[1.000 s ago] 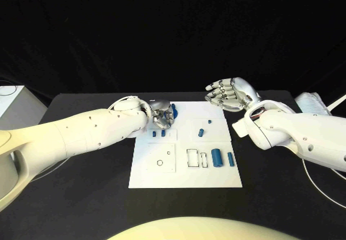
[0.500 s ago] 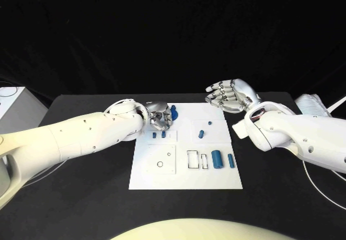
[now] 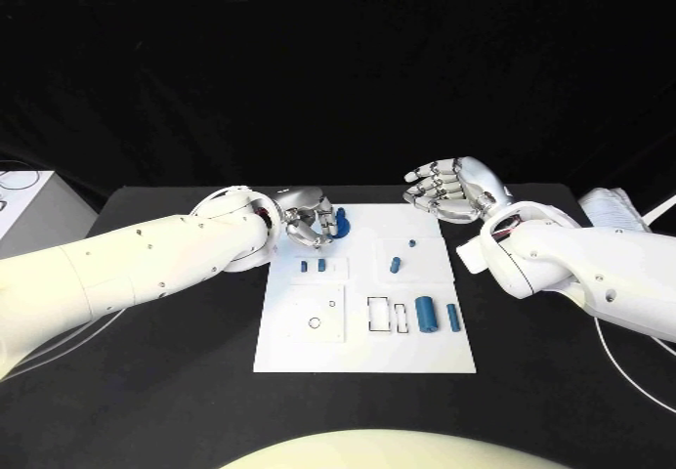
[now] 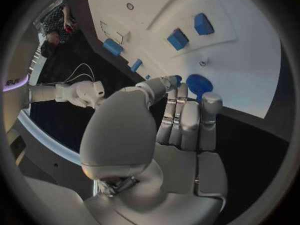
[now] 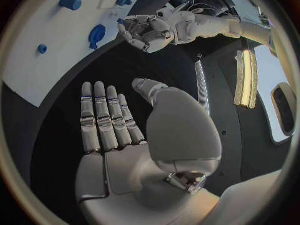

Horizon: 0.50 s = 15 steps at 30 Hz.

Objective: Assemble the parts on the task board

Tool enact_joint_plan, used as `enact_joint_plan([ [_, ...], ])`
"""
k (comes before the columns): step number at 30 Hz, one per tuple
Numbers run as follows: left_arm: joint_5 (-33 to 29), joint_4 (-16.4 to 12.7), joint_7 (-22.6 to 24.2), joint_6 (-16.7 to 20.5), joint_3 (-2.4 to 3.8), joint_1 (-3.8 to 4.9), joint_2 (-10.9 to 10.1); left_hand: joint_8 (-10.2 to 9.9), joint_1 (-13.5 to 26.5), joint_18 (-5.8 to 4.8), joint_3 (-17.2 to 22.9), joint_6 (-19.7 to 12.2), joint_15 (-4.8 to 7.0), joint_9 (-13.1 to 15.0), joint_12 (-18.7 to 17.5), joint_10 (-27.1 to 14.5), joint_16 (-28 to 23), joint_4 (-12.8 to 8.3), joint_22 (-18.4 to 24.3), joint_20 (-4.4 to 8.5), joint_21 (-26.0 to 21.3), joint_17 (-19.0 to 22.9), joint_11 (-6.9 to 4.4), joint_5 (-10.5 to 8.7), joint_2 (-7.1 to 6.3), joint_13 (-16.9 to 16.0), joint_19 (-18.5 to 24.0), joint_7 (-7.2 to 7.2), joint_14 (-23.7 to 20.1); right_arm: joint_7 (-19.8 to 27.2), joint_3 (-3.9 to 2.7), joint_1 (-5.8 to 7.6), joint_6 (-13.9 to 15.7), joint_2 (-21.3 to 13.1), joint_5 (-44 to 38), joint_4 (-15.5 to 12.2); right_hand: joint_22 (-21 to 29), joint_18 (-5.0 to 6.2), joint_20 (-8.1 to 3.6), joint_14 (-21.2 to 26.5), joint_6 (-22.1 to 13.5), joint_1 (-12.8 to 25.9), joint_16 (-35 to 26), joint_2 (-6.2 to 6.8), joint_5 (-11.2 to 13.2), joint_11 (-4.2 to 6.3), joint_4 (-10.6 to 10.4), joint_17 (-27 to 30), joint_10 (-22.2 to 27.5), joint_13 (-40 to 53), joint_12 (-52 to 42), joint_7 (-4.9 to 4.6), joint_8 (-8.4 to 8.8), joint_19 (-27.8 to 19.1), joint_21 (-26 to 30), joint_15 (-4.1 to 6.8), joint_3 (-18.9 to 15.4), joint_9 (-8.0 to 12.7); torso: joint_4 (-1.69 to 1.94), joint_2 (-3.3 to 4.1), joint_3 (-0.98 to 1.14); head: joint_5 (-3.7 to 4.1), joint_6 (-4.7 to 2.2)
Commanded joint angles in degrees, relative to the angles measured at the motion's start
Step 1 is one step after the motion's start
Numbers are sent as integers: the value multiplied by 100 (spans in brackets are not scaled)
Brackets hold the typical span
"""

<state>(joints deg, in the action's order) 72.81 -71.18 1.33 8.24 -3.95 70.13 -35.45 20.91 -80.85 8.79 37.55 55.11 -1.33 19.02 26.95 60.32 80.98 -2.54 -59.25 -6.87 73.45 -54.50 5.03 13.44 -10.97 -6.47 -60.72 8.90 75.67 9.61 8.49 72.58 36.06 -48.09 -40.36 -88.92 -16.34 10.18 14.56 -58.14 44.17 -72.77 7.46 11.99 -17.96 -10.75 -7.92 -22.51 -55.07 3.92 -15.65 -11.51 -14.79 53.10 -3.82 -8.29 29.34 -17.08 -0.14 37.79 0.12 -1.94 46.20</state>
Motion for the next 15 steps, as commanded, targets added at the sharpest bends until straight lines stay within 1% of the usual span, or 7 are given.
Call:
enact_joint_plan([
  [1, -138, -26, 49, -96, 12, 8, -33, -19, 53, -95, 0, 39, 13, 5, -21, 30, 33, -31, -7, -13, 32, -7, 5, 26, 23, -12, -43, -4, 44, 74, -2, -2, -72, -7, -15, -6, 6, 36, 3, -47, 34, 22, -26, -30, -29, -1, 15, 6, -27, -8, 13, -300, 28, -13, 15, 12, -28, 9, 4, -4, -2, 4, 12],
  [7, -112, 64, 1, -184, 7, 2, -44, -20, 55, -97, -1, 42, 14, 5, -24, 34, 33, -32, -16, -13, 37, -7, 5, 26, 23, -13, -52, -5, 45, 71, -2, -2, -74, -16, -15, -9, 30, 37, 2, -59, 50, 22, -29, -34, -34, 1, 15, 18, -36, -13, 10, -298, 21, -6, 11, 15, -31, 12, -3, 7, -2, -16, 22],
  [9, -106, 108, -4, -195, 6, -1, -37, -22, 55, -98, 0, 48, 16, 6, -30, 42, 29, -35, -21, -12, 40, 10, 3, 27, 26, -14, -57, -7, 41, 71, -2, -2, -75, -17, -15, -11, 30, 37, 2, -59, 50, 22, -29, -34, -34, 1, 15, 18, -36, -13, 10, -298, 21, -6, 11, 15, -31, 12, -2, 10, -8, -21, 23],
  [13, -65, 190, -18, -210, -15, -6, -20, -22, 55, -98, 0, 48, 16, 6, -30, 42, 29, -35, -21, -12, 40, 10, 3, 27, 26, -14, -57, -7, 41, 72, -2, -2, -76, -19, -15, -13, 30, 37, 2, -59, 50, 22, -29, -34, -34, 1, 15, 18, -36, -13, 10, -298, 21, -6, 11, 15, -31, 12, -5, 6, 1, -24, 29],
  [15, -39, 239, -25, -216, -25, -8, -6, -22, 55, -98, 0, 48, 16, 6, -30, 42, 29, -35, -21, -12, 40, 10, 3, 27, 26, -14, -57, -7, 41, 72, -2, -2, -75, -20, -15, -13, 30, 37, 2, -59, 50, 22, -29, -34, -34, 1, 15, 18, -36, -13, 10, -298, 21, -6, 11, 15, -31, 12, -6, 5, 0, -25, 36],
])
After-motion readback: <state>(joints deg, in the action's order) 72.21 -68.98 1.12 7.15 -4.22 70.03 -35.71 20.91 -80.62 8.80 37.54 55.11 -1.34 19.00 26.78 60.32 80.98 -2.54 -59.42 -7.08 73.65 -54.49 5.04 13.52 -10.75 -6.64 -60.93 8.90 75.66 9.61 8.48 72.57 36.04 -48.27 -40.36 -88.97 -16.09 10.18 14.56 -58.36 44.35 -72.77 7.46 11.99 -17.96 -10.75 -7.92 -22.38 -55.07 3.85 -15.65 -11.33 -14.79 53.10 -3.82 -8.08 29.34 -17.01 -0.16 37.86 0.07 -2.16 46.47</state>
